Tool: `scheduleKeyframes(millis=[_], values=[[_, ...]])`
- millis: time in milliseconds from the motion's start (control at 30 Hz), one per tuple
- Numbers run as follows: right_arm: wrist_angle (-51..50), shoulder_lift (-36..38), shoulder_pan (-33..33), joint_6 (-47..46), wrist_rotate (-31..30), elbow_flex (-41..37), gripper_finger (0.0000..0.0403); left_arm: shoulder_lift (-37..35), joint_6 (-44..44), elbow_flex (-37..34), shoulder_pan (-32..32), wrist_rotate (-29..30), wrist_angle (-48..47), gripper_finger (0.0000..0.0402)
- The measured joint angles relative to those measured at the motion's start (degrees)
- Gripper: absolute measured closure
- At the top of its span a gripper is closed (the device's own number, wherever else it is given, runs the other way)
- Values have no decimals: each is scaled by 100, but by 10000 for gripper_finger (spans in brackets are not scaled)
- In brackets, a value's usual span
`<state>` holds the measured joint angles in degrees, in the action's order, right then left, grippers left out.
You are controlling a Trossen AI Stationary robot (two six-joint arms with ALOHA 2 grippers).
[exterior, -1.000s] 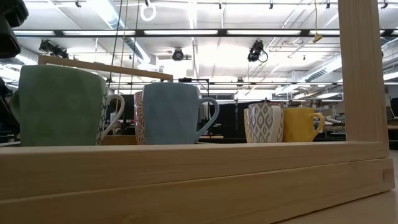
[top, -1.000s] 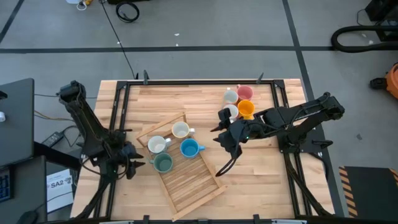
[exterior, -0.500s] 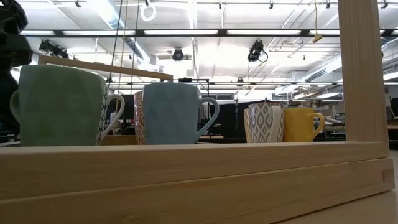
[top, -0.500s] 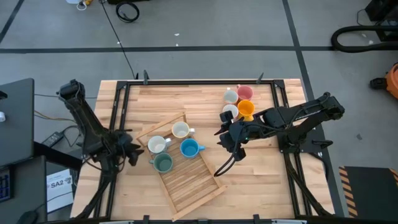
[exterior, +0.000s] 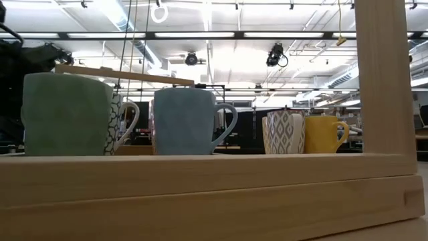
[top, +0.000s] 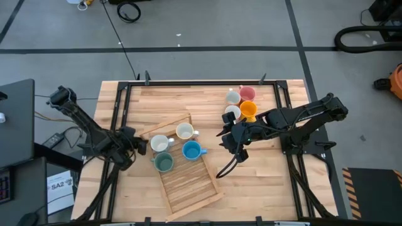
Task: Place coffee mugs
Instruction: Adjust the shelf
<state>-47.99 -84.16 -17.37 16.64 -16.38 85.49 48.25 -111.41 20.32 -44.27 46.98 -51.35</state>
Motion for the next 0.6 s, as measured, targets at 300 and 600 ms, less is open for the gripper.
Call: scheduleKeyframes(millis=[300, 600], values=[[-2, 0, 0, 0, 2, 0, 235, 2, 341, 0, 1183, 341, -85, 219], [-9, 0, 0, 0, 2, 0, 235, 2, 1181, -1, 2163, 751, 115, 219]])
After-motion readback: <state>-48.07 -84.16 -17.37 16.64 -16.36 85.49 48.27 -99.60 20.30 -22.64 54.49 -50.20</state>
